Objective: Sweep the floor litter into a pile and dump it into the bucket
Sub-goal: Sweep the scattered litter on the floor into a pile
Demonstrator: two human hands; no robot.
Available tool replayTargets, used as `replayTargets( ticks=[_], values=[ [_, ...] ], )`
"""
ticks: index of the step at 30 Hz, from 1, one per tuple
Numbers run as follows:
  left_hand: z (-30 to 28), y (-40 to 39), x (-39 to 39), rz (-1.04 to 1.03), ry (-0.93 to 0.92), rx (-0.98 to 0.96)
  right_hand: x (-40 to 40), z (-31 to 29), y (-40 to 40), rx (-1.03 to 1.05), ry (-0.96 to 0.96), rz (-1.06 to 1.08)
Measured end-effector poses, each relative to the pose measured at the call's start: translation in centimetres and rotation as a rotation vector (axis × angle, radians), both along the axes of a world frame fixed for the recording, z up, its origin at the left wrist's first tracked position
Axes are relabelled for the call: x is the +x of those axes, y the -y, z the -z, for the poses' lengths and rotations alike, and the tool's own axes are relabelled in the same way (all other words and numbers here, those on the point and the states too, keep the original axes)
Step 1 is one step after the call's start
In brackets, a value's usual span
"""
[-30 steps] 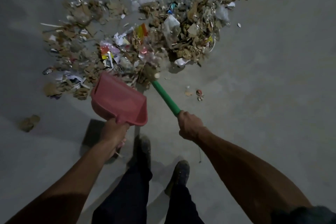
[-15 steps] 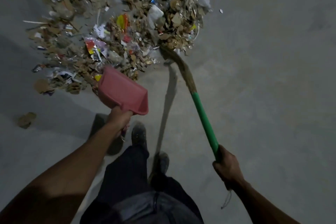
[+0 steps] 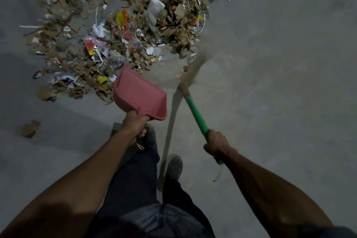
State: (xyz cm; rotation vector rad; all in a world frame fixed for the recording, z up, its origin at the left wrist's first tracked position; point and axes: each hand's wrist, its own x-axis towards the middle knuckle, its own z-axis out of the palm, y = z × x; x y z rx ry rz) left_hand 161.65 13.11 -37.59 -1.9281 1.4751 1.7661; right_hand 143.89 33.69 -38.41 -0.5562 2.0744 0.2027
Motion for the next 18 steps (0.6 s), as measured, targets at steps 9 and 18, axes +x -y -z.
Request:
replayTargets(
  ticks=[9, 18],
  values=[
    [-0.4, -0.9, 1.1, -0.019, 0.0, -0.023, 1.8, -2.0, -1.2, -0.234, -0.043, -0.23],
    [-3.2, 4.0, -2.9, -0.063, -0.094, 0.001, -2.4, -5.6, 1.3, -0.347, -0.175, 0.04]
  ],
)
